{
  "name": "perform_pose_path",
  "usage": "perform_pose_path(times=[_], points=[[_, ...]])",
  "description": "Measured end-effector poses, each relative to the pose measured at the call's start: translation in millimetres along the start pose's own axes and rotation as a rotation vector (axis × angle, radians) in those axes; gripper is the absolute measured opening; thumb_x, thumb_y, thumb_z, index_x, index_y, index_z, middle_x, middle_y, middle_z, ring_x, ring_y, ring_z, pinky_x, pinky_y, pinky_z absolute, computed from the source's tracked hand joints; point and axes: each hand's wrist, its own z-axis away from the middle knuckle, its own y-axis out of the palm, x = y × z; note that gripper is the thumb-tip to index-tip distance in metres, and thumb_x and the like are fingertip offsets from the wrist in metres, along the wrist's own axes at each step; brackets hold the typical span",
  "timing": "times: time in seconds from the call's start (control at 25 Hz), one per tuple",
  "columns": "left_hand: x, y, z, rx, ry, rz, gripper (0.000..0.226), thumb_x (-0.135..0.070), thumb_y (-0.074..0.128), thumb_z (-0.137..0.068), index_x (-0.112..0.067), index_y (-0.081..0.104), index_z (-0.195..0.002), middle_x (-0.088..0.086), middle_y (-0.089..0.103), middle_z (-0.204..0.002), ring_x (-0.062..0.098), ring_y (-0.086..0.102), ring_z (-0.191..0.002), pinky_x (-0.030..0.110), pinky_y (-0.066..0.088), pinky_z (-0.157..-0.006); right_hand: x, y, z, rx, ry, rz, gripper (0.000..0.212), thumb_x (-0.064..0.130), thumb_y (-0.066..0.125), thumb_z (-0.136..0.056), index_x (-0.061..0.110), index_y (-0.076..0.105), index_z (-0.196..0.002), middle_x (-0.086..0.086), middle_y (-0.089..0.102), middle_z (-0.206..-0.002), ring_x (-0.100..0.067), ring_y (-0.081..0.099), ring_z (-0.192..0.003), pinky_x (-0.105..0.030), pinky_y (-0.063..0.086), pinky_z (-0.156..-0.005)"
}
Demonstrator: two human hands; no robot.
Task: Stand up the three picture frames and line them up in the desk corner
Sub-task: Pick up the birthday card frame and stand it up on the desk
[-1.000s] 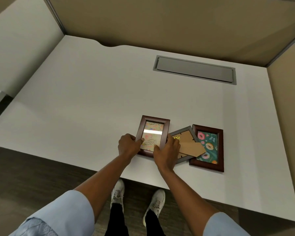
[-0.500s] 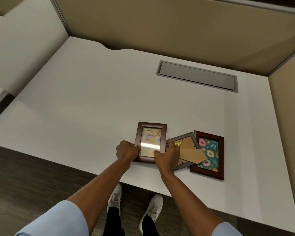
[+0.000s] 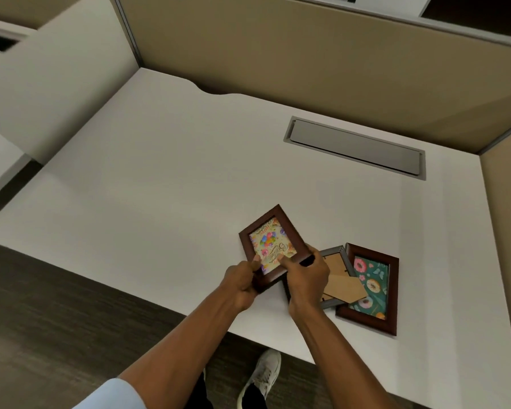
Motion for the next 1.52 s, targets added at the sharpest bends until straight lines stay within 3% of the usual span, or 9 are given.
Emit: perform_pose_path(times=[0.16,0.36,0.56,0.76,0.92,1.04,1.28,1.44,1.52], points=[[-4,3,7,0.007,0.21,-0.577,0.052,-0.041,0.082,-0.094,0.002,0.072,-0.122,0.014,0.081,-0.113,0.031,0.079,-0.106,0.04,0.065,-0.083,37,-1,-21,-0.045,-0.114,0.017,0.024,0.015,0.089,-0.086,0.02,0.071,-0.102,0.005,0.081,-0.089,-0.02,0.082,-0.091,-0.034,0.067,-0.067],[-54,0,8,-0.363,0.817,-1.108,0.107,-0.052,0.093,-0.078,-0.006,0.036,-0.156,0.014,0.048,-0.158,0.034,0.048,-0.148,0.053,0.049,-0.115,95,1,-58,0.236,-0.378,0.25,0.018,0.031,0.083,-0.093,0.031,0.073,-0.108,0.009,0.081,-0.09,-0.01,0.081,-0.086,-0.032,0.067,-0.072],[-86,-2,11,-0.353,0.899,-0.956,0.099,-0.054,0.096,-0.072,-0.011,0.046,-0.147,0.01,0.063,-0.146,0.028,0.065,-0.131,0.05,0.059,-0.103,132,19,-85,0.505,-0.472,0.4,0.035,0.023,0.083,-0.093,0.019,0.079,-0.127,0.002,0.082,-0.109,-0.013,0.078,-0.099,-0.044,0.066,-0.091],[-96,-14,6,-0.094,0.77,-0.945,0.035,-0.05,0.088,-0.085,-0.021,0.075,-0.101,-0.005,0.083,-0.096,0.012,0.081,-0.087,0.027,0.067,-0.072,159,38,-97,0.811,-0.539,0.614,0.039,0.022,0.082,-0.094,0.015,0.076,-0.132,-0.003,0.081,-0.12,-0.017,0.076,-0.106,-0.045,0.063,-0.097],[-89,-17,7,0.135,0.646,-0.779,0.03,-0.034,0.082,-0.094,-0.022,0.079,-0.121,-0.005,0.086,-0.104,0.018,0.084,-0.098,0.039,0.07,-0.084,175,58,-97,0.936,-0.595,0.843,0.045,0.028,0.08,-0.096,0.016,0.072,-0.138,-0.01,0.078,-0.131,-0.024,0.072,-0.115,-0.043,0.061,-0.097],[-82,-18,5,0.18,0.644,-0.6,0.032,-0.024,0.076,-0.1,-0.017,0.075,-0.13,0.001,0.085,-0.113,0.023,0.083,-0.104,0.046,0.069,-0.09,179,65,-98,0.904,-0.619,0.917,0.048,0.04,0.081,-0.093,0.02,0.072,-0.136,-0.011,0.079,-0.125,-0.024,0.073,-0.11,-0.043,0.062,-0.093],[-78,-19,0,0.142,0.605,-0.282,0.038,-0.014,0.071,-0.102,-0.009,0.069,-0.139,0.009,0.082,-0.123,0.028,0.081,-0.11,0.051,0.067,-0.093,121,41,-80,0.423,-0.452,0.526,0.059,0.055,0.082,-0.087,0.017,0.069,-0.131,-0.001,0.075,-0.118,-0.017,0.072,-0.103,-0.03,0.06,-0.083],[-81,-21,-1,0.091,0.633,-0.256,0.039,-0.011,0.072,-0.101,-0.008,0.068,-0.14,0.011,0.081,-0.125,0.031,0.081,-0.111,0.056,0.066,-0.096,63,43,-54,0.444,-0.203,0.209,0.046,0.042,0.086,-0.087,0.016,0.07,-0.121,-0.003,0.081,-0.111,-0.019,0.081,-0.101,-0.043,0.069,-0.085],[-82,-23,0,0.036,0.666,-0.296,0.039,-0.012,0.074,-0.1,-0.007,0.069,-0.138,0.012,0.08,-0.124,0.03,0.08,-0.11,0.057,0.065,-0.096,47,49,-47,0.451,-0.196,0.144,0.034,0.037,0.086,-0.089,0.022,0.069,-0.115,0.002,0.081,-0.108,-0.018,0.081,-0.1,-0.035,0.069,-0.078]])
